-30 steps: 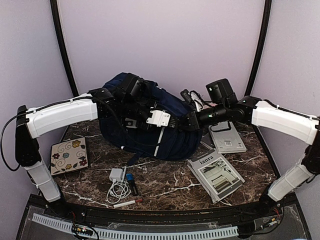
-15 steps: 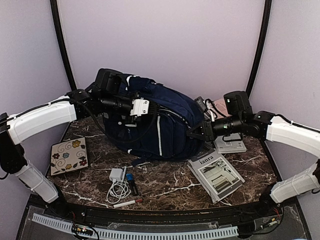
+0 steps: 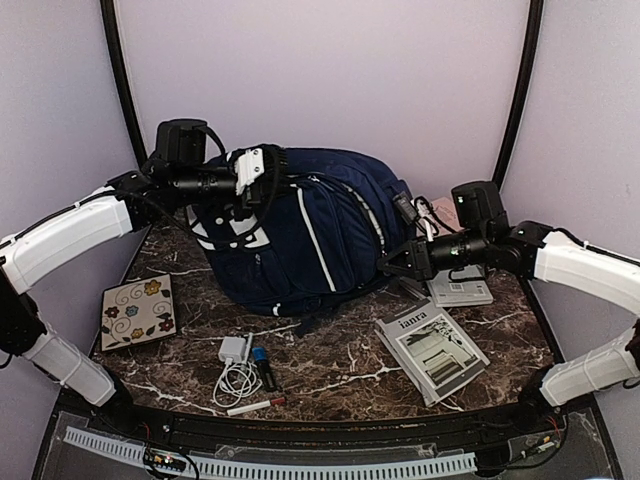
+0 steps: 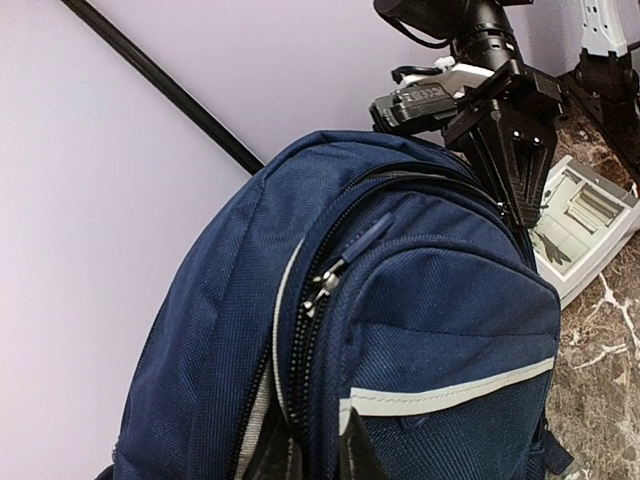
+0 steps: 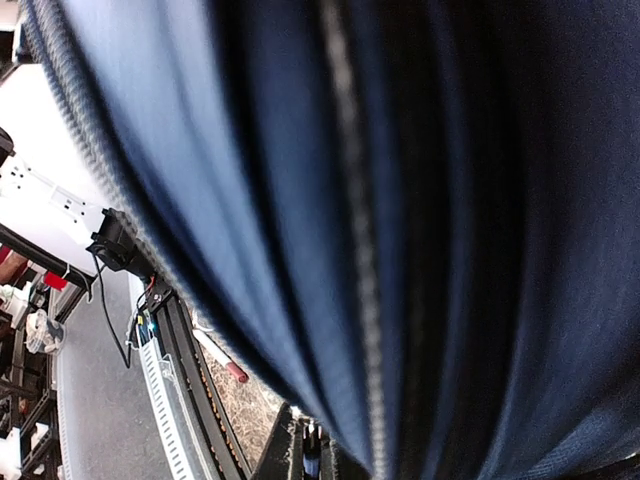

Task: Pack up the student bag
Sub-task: Unzip the second largest pocket of the student bag.

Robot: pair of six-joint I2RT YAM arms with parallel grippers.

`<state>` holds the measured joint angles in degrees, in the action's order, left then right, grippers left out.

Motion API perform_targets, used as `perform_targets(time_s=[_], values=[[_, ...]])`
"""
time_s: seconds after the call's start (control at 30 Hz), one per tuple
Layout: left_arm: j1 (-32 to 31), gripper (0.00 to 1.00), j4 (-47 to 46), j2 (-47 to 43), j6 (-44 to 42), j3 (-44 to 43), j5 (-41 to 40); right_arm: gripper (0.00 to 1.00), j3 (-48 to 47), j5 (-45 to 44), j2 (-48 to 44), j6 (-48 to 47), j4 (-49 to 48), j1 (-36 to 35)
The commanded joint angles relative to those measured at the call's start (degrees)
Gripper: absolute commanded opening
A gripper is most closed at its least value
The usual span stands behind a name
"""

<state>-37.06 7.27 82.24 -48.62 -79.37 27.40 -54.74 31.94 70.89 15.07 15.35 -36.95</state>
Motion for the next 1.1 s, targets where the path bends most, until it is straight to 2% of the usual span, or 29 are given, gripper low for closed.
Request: perform_targets(time_s=[0.0,0.13,0.27,0.4,0.47,0.67,0.73,0.8,0.93,1.0,1.07], values=[[5.4,0.0,-17.3,-6.3,11.3,-2.3,-1.2,0.0,0.4,-1.3,0.4,-0.7,9.5,1.2],[6.7,0.0,-22.7,-6.0,18.0,-2.4,-2.7,0.0,-0.5,-0.3,1.2,-0.8,9.1,1.1],[7.9,0.0,-28.5,-6.0,25.2,-2.2,-7.4,0.0,-1.4,0.0,1.3,-0.7,9.0,1.2],[8.8,0.0,-30.0,-5.8,28.6,-2.1,-8.4,0.0,-5.8,-0.5,0.8,-1.2,10.6,1.1],[9.1,0.0,-30.6,-5.8,29.8,-1.2,-6.9,0.0,-10.2,-2.5,0.8,-2.1,11.8,1.2],[9.1,0.0,-33.7,-6.3,31.5,2.5,-5.0,0.0,-34.9,-9.1,6.3,-5.9,19.4,2.1],[9.1,0.0,-33.1,-6.3,31.7,3.8,-2.1,0.0,-43.1,-9.6,8.6,-7.1,21.0,2.1],[9.2,0.0,-32.9,-6.5,31.7,6.5,2.0,0.0,-47.1,-9.3,10.3,-8.1,21.2,2.1],[9.0,0.0,-30.0,-6.9,28.7,13.2,11.7,0.0,-49.4,-7.0,13.1,-8.5,20.8,2.1],[9.0,0.01,-26.6,-6.5,26.1,15.8,13.7,0.0,-49.3,-5.8,14.1,-8.3,20.7,1.9],[8.9,0.16,-22.5,-6.1,22.2,17.8,13.9,0.0,-49.0,-5.1,14.6,-8.5,20.8,1.6]])
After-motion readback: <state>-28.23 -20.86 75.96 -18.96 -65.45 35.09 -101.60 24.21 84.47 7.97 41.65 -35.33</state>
